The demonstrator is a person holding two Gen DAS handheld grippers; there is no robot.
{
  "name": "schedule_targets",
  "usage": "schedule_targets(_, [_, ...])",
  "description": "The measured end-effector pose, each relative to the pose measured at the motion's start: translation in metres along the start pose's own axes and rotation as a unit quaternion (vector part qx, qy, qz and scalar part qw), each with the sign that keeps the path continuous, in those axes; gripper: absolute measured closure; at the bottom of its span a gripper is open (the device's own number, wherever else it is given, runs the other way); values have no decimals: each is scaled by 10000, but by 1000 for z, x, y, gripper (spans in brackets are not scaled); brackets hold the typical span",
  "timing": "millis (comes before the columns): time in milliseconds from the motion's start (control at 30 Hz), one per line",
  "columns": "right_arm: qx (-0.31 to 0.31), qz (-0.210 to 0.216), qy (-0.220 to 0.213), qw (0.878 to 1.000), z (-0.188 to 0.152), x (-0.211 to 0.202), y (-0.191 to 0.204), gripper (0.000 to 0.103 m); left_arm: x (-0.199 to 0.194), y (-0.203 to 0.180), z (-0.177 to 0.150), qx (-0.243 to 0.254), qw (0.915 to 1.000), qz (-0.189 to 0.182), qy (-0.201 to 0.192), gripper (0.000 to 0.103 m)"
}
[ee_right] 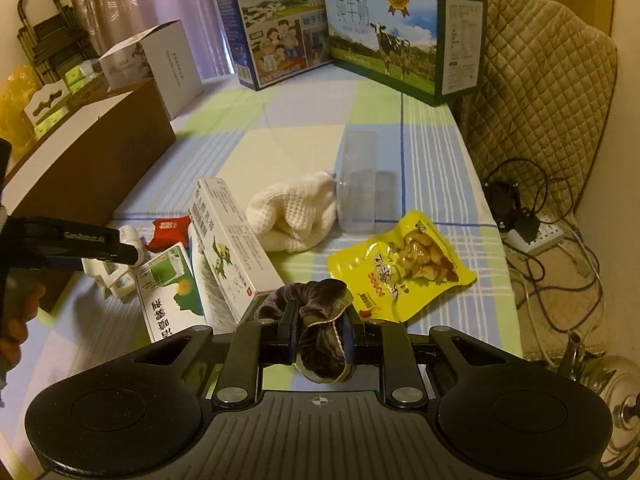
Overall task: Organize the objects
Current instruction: 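Grasp the white plastic clip with the left gripper while the right gripper grasps the brown scrunchie, then carry the clip and scrunchie with both grippers over the open box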
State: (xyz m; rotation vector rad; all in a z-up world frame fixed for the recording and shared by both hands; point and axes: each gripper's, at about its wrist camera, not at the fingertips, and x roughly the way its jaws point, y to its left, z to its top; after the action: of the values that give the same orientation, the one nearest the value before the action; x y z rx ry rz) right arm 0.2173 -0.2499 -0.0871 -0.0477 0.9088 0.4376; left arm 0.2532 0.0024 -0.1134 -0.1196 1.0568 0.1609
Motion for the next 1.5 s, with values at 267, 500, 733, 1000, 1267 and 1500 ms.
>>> schedule_targets(267, [70,37,66,9999,-2,0,-5,85,-4,16,-19,114,9999,-85,76,65])
schedule_targets(500, [97,91,136,9998,-7,-3,-10,85,-24,24,-44,504,9986,-79,101,67])
schedule_targets(733, [72,178,206,9996,-15,-9,-12,85,-39,22,-61,745,9971,-57,133,58])
schedule_targets(1000, [3,243,192,9995,-24,-20,-14,85,-32,18,-56,829,9964,158,-69,63])
schedule_targets(1267, [-68,412,129,9990,-36,-38,-14,85,-45,13,-74,838,9961,191,-208,67])
schedule_targets(1500, [-275,841,109,9960,-42,-53,3,85,-90,20,-100,619,9976,22,-311,68])
